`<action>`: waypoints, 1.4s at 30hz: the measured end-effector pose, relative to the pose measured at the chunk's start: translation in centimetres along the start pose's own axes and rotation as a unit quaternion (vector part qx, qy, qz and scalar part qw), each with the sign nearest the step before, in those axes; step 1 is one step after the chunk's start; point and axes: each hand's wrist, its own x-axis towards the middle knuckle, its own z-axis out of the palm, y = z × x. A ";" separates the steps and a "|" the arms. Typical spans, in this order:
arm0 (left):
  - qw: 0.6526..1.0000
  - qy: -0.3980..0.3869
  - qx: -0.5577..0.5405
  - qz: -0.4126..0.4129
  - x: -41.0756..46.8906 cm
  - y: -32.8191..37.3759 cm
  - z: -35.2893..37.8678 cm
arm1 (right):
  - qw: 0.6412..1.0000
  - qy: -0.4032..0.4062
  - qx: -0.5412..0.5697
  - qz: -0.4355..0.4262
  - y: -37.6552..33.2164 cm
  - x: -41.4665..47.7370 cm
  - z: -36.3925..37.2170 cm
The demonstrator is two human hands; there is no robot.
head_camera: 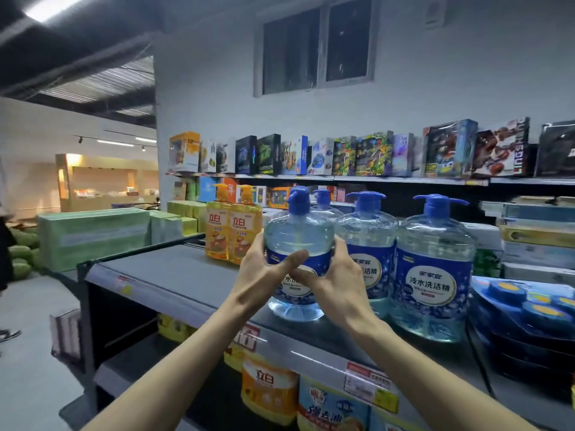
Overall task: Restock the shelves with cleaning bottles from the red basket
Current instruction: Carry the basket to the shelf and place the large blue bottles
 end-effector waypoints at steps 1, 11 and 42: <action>1.000 -0.006 -0.002 -0.002 0.6 -0.3 -0.2 | 1.000 0.006 -0.009 0.007 0.1 0.3 0.4; 0.997 -0.070 -0.005 -0.028 3.7 -2.6 -1.2 | 0.993 0.064 -0.083 0.061 -0.6 0.2 2.5; 0.975 -0.150 -0.083 -0.143 5.4 -6.5 -3.1 | 0.937 -0.046 -0.244 0.244 -0.1 -0.4 5.7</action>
